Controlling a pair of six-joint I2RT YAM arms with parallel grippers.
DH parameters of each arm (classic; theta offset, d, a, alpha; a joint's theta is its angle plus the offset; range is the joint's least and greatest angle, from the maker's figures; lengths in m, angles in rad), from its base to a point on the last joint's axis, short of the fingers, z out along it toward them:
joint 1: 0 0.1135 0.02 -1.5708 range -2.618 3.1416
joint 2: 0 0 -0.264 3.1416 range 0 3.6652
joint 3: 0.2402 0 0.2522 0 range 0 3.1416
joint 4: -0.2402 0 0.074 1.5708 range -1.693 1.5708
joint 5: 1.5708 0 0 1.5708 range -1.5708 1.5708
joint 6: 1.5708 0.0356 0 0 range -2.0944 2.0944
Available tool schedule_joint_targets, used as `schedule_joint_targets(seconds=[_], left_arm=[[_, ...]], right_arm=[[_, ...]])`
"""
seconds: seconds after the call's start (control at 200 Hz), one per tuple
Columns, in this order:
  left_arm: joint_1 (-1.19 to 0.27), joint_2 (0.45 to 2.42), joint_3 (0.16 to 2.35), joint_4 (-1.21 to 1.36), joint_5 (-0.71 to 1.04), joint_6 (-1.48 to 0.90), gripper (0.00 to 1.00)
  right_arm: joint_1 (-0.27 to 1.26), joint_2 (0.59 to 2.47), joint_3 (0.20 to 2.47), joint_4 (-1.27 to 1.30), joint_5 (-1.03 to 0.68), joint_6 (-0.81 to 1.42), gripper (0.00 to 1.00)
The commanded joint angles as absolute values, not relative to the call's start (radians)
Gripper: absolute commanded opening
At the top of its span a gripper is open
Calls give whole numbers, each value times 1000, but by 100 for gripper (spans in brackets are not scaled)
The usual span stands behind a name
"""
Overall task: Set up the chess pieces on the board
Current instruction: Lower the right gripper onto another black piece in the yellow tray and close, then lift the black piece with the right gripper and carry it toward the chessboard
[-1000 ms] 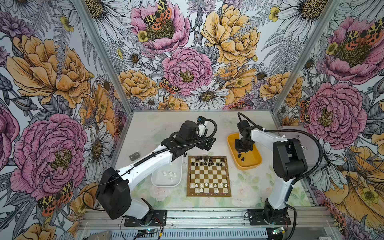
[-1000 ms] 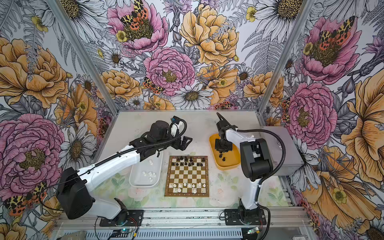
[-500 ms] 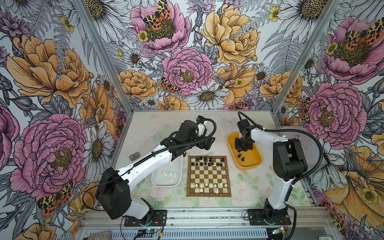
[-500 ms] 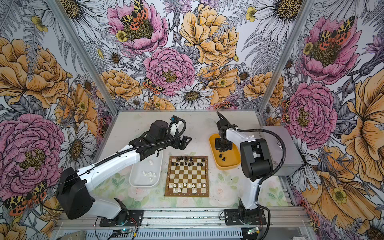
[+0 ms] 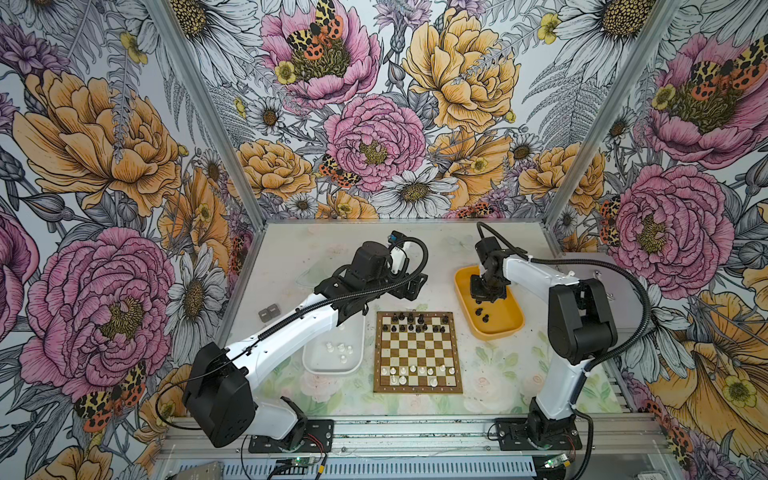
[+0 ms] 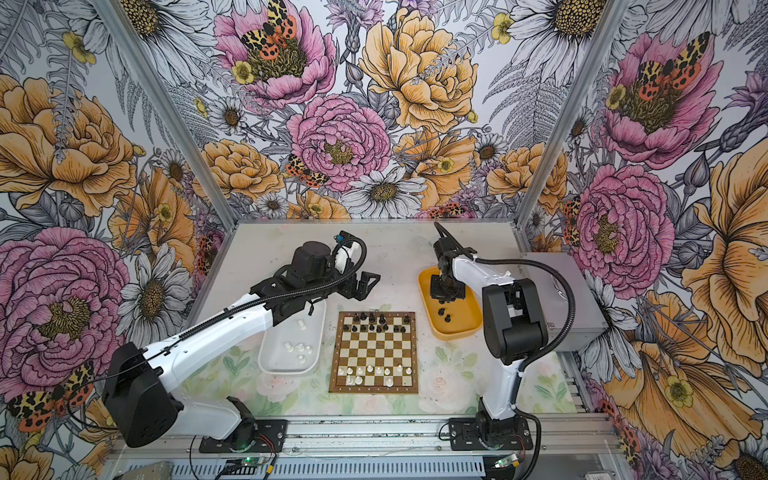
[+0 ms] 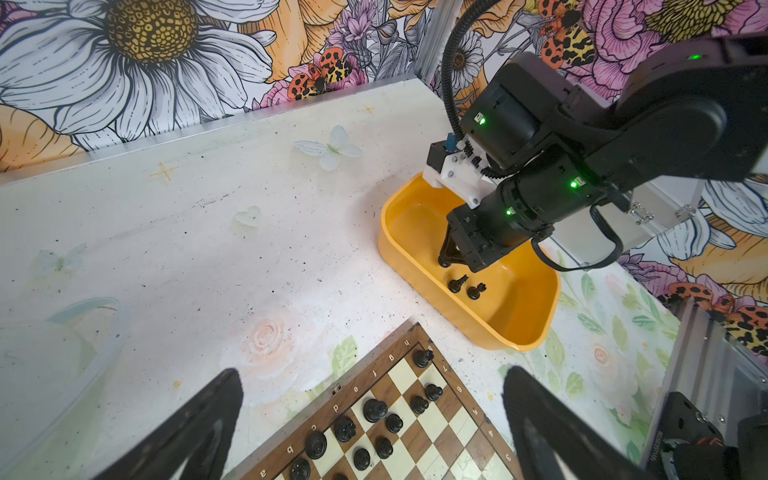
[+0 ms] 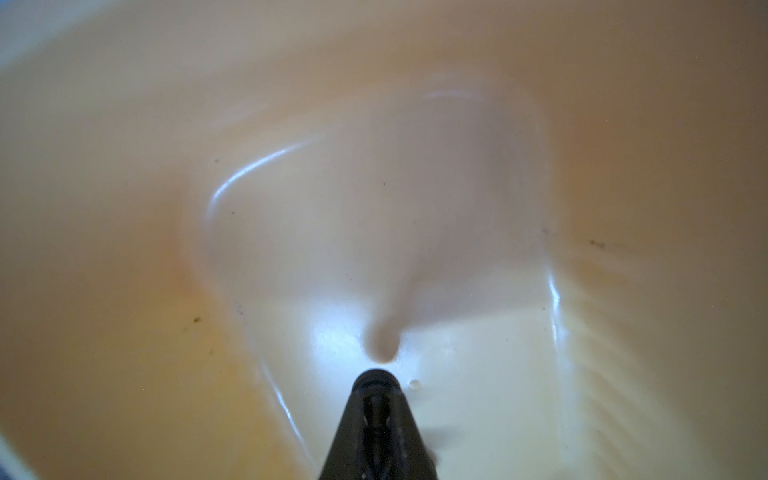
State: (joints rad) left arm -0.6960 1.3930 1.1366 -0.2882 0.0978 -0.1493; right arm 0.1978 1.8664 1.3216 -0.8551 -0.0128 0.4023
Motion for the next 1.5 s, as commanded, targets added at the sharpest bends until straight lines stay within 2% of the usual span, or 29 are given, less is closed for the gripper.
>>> schedule_joint_targets(seconds=[0.0,0.65,1.071,1.491], left_arm=[[-689,1361,1117,-279,83,-150,99],[-683,1332,1099,-283,28,-158,99],[-666,1294,1059,-278,11,-160,99],[-641,1222,1004,-291,-11,-173,99]], right_arm=[[204,1857,1334,-859,-6,396,10],[220,1780,1456,-965,-35,381,9],[316,1776,1638,-1087,-9,383,9],[411,1798,1658,-1094,-36,420,9]])
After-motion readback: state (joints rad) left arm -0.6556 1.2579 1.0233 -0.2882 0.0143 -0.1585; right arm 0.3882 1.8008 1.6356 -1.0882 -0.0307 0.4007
